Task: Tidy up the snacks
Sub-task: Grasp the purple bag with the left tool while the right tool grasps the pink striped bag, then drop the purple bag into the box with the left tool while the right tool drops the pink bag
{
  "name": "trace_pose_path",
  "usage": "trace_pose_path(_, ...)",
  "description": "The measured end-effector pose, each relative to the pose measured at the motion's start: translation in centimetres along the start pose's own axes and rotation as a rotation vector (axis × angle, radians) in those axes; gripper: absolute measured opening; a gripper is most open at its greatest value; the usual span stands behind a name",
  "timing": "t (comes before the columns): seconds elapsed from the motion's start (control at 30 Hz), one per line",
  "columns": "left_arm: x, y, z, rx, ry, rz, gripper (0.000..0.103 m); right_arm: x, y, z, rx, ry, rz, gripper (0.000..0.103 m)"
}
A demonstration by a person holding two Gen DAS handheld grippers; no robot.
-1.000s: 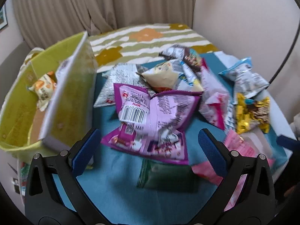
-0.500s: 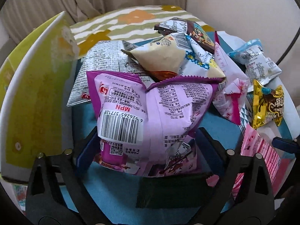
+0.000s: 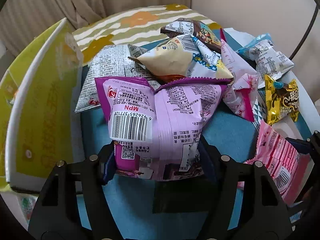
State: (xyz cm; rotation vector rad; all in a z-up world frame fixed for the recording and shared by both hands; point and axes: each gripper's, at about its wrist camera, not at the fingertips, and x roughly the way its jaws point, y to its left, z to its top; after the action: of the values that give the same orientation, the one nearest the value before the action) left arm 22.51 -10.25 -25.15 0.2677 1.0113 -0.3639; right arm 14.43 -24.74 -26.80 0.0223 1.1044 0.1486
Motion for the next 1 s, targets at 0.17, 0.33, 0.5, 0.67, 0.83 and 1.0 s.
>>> trace_pose_path(0.17,-0.7,0.1,-0.2,-0.003,-0.014,0.008,0.065,0.2,0.0,0.0,-0.004,0.007,-0.01,0.088)
trace_pose_path(0.33,-1.6,0.0,-0.4,-0.007,-0.027,0.015,0.065,0.9,0.7,-0.2,-0.013,0.016,-0.012,0.08)
trace_pose_path(0.5,-2.8,-0.1,-0.7,-0.016,-0.034,0.022,0.065,0.5,1.1,-0.6,-0.004,0.015,-0.014,0.074)
trace_pose_path(0.67,-4.2,0.0,-0.9,-0.026,-0.044,0.033,0.065,-1.1,1.2,-0.6,0.002,-0.024,-0.01,0.072)
trace_pose_path(0.83,-6.2,-0.1,-0.9,-0.038,-0.07,0.04,0.065,-3.0,1.4,-0.2,0.006,-0.061,-0.004,0.072)
trace_pose_path(1.0,-8.7,0.0,-0.5,-0.043,-0.102,0.056,0.065,-5.1,1.8,0.2,0.0,-0.105,0.003,0.072)
